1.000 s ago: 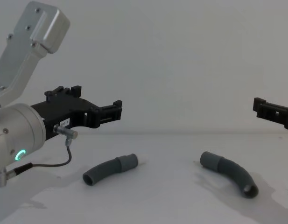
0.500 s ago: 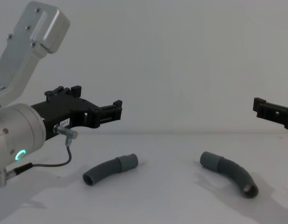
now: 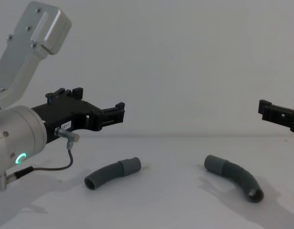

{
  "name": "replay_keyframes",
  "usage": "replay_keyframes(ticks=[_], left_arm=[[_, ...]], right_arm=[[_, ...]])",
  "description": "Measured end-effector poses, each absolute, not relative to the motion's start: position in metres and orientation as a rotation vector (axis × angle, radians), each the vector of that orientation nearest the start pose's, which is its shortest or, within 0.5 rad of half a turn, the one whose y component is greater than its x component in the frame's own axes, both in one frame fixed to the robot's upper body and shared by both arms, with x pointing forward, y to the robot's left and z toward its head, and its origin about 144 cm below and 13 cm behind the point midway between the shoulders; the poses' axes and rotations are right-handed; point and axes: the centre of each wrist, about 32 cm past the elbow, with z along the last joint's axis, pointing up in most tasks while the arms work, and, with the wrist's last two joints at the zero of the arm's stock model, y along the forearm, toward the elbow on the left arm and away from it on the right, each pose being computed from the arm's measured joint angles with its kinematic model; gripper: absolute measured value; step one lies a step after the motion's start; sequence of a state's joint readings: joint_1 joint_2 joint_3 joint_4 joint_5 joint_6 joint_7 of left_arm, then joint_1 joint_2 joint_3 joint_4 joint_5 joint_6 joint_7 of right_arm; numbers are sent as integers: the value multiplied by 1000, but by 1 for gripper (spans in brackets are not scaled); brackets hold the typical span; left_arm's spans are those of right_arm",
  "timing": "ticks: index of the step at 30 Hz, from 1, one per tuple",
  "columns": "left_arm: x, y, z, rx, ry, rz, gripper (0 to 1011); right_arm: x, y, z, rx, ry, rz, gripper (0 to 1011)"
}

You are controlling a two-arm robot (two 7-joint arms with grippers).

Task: Use both hands to pick up one end of the pipe from the table, align the ends, and insert them.

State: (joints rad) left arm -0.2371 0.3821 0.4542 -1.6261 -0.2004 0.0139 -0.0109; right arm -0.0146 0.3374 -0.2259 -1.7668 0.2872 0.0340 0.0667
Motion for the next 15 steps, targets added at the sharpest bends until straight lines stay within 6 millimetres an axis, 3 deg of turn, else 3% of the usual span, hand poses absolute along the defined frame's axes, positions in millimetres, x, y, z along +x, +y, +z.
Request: replay_keyframes(ticks=[15], left_arm=[[495,202,1209,95,-254,1092,1001]], right_arm=[[443,-237,1189,26,-75,-1229,1000]])
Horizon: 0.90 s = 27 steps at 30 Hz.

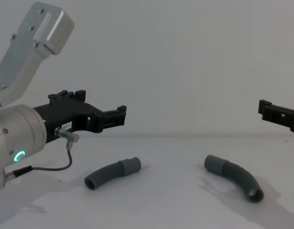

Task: Use both hands to pick up one end of the pipe from the table, align the ends, and insert them.

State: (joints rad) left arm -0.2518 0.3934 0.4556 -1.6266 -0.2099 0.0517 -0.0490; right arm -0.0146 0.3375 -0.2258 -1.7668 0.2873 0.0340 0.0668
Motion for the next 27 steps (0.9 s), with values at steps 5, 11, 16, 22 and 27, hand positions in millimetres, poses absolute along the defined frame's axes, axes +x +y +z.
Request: replay_keyframes(ticks=[5,11,16,22,27], left_arm=[[501,206,1217,145,-229,1044,1001],[510,210,1227,216,-191,977,1001],[518,212,1232,269,-158,930,1001],[530,216,1238,322,-110,887,1001],[541,218,1240,349,-71,864,1001]], right_arm=[[443,-237,1189,26,-75,-1229,1000],[443,-237,1189,26,-75,-1229,1000],[443,-237,1189,26,-75,-1230,1000],[443,-237,1189,26,-75,-1229,1000],[443,-237,1189,26,-75,-1230,1000]])
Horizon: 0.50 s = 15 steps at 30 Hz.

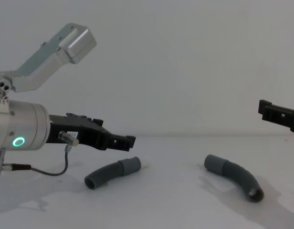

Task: Use both hands to pick up one end of the pipe from the table, align the ends, and insert them.

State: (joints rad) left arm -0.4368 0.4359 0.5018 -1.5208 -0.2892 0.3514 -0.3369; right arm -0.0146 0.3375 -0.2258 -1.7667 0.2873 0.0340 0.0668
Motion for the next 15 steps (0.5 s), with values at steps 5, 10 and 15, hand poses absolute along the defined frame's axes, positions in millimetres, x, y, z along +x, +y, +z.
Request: replay_keyframes(ticks=[5,10,15], left_arm=[[549,219,1242,360,-46,847,1001],[555,220,1243,369,-22,833,1001],[562,221,1245,387,7,819,1001]], right_arm=[[443,-237,1189,26,-75,-1229,1000],[443,-237,1189,26,-75,-1229,1000],[443,-237,1189,26,-75,-1230,1000]])
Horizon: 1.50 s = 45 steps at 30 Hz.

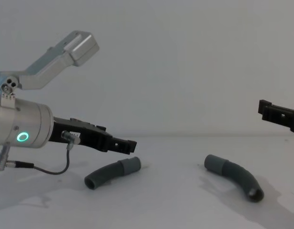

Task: Use both hands to pick up one end of the pipe from the table, align the ends, and insert them.

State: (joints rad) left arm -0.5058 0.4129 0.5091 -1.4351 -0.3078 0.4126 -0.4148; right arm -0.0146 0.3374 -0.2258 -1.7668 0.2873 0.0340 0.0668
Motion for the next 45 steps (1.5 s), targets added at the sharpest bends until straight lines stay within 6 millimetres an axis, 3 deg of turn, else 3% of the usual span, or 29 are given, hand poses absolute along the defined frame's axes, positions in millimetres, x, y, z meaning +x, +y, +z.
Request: replay_keyframes(ticks=[45], left_arm=[[615,226,1239,502,110,724,1001]], right_arm=[[443,-237,1189,26,-75,-1230,1000]])
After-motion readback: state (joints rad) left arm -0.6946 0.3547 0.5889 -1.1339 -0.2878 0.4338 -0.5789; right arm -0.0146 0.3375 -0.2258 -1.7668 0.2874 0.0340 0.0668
